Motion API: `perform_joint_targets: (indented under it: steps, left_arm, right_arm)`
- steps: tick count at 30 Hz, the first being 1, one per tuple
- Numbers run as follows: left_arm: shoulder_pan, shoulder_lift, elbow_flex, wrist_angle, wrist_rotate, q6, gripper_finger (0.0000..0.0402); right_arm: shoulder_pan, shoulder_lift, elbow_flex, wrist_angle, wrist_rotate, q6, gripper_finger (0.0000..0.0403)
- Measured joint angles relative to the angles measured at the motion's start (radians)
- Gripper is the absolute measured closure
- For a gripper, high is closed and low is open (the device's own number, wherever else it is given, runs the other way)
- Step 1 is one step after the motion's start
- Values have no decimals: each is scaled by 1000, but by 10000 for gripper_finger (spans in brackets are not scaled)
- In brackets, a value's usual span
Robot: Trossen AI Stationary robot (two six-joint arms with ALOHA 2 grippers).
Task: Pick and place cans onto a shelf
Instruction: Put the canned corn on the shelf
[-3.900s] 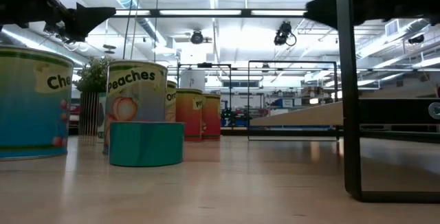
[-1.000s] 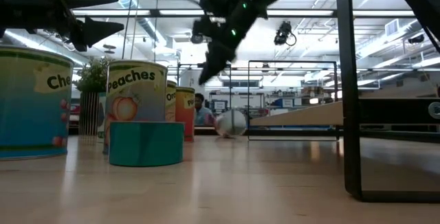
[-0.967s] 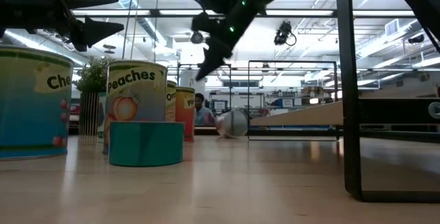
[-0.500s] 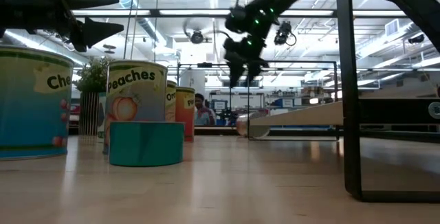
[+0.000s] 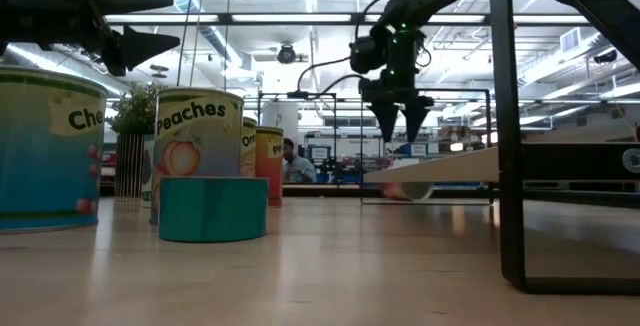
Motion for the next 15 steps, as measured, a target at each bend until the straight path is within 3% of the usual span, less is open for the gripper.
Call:
perform_joint_targets:
  steps: [6, 15]
  left_arm:
    - [0, 0, 0, -11, 0, 0, 8]
    - [0, 0, 0, -16, 0, 0, 8]
  right_arm:
    - [-38, 0, -68, -25, 49, 33, 4]
    - [-49, -1, -8, -109, 16, 4, 6]
